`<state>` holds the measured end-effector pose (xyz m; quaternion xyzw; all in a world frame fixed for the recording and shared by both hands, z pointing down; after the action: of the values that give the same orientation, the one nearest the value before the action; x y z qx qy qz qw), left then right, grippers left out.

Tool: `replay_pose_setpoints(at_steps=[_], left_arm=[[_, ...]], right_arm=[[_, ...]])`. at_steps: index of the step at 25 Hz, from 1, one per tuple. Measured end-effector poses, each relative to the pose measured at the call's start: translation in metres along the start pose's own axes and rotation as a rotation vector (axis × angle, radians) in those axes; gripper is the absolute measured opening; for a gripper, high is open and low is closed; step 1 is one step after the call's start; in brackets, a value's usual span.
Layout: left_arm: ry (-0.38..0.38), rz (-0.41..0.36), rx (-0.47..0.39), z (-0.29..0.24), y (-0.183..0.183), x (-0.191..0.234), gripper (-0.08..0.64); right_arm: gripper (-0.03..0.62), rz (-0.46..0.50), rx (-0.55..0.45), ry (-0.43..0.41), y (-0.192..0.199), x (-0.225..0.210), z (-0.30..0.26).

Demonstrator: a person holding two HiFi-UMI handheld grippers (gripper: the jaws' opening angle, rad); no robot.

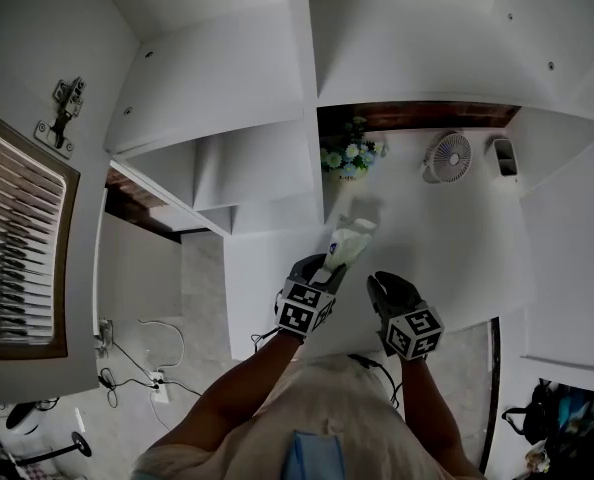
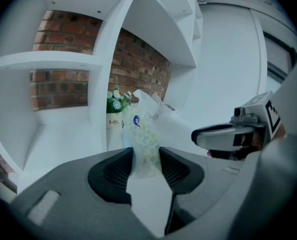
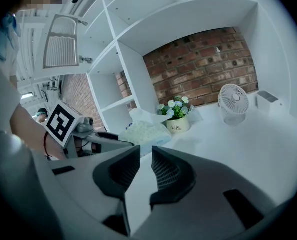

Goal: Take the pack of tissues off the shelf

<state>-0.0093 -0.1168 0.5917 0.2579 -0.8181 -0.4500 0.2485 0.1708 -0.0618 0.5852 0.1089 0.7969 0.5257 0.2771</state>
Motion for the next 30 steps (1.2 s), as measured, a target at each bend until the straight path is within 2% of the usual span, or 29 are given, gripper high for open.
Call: replay_pose_setpoints(at_steps=[16,26,30], left_arm=[[-0.007,0.054,0.109,-0.035,0.044,0.005,0.175],[-0.021,0.073,0.125,-0.040,0.053,0.004,0.175],[-0.004,0.077,0.119,-0.044,0.057,0.004,0.190]], right_arm=[[0.078,-0.020,0.040,-0.024,0.034,-0.009,-0.022],[0.078,-0.039,0.040,-0.015,0.036,-0.012,-0.022],[0.078,-0.045,0.045,-0.020,0.037,-0.011,-0.022]])
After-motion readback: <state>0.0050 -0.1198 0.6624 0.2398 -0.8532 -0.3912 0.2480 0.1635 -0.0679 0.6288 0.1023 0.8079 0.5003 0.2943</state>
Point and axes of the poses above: the fingertips, and each gripper's own axes: z backward along the fingers, x to its left, y out of its underside, the point moved 9 cm from there along z, backward along the fingers, and after that the axes turned 5 degrees about -x, right-handed, at the moved point
